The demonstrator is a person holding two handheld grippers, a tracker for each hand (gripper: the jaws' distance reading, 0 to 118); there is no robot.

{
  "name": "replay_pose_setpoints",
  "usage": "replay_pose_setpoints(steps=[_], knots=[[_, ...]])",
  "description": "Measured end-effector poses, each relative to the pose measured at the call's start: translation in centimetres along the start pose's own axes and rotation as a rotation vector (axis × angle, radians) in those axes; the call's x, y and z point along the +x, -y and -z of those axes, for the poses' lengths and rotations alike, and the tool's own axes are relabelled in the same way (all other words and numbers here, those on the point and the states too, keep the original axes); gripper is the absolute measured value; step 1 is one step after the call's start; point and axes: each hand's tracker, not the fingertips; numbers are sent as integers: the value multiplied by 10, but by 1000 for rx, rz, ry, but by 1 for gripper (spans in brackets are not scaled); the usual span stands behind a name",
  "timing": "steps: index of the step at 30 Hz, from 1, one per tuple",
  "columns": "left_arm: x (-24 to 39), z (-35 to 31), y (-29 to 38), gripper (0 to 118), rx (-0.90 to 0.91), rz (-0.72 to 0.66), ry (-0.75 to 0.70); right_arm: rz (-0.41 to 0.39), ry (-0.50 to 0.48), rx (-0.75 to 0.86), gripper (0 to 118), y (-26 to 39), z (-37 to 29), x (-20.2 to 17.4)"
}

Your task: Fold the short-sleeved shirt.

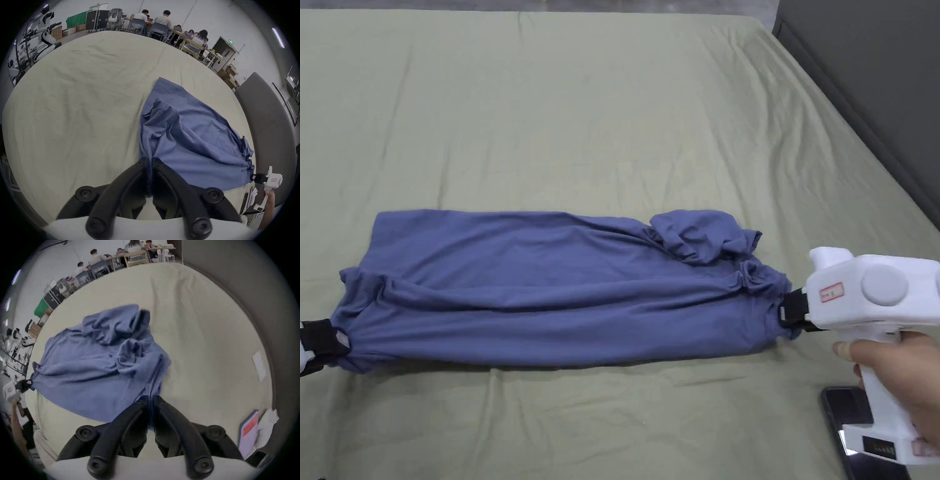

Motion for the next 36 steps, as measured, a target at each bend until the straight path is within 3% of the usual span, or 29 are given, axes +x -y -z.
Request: replay_pose_setpoints(steps=[3,6,10,13,16,17,20,23,26,30,31,32,33,34,35,36], knots=[[-4,-11,8,3,11,55,-22,-143,100,-24,8,8,-16,0],[-9,-21,13,3,-7,39,2,-122,57,-45,8,16,-29,2],[-23,-29,19,3,-24,23,22,-150,80,-67,6,24,-33,1],[-21,-43,30,3,-36,-9,33,-224,234,-114,4,33,-26,3],[-26,-36,36,3,-68,-18,37,-84,63,-118,4,36,-22,18],[-24,-29,39,3,-92,2,15,-60,48,-111,4,37,-21,18],[-27,-9,43,3,-109,3,-12,-118,86,-114,4,38,-7,14],[-34,2,42,3,-115,-9,-24,-79,11,-141,4,45,-2,4],[-40,11,45,3,-126,-9,-27,-111,36,-145,4,52,2,-5],[-43,18,40,4,-132,-7,-14,-97,26,-150,5,48,5,-8],[-33,-1,36,35,-112,-3,-2,-104,13,-85,5,44,-4,-11],[-28,-14,30,93,-22,10,2,-108,-32,25,6,39,-19,-15],[-25,-26,26,118,39,10,47,-88,-80,127,23,34,-37,-18],[-19,-44,24,118,199,26,149,-69,-101,219,86,27,-49,-19],[-16,-36,20,118,162,28,117,-50,-99,266,118,22,-57,-23],[-9,-37,16,118,169,36,110,-25,-120,328,116,24,-73,-25]])
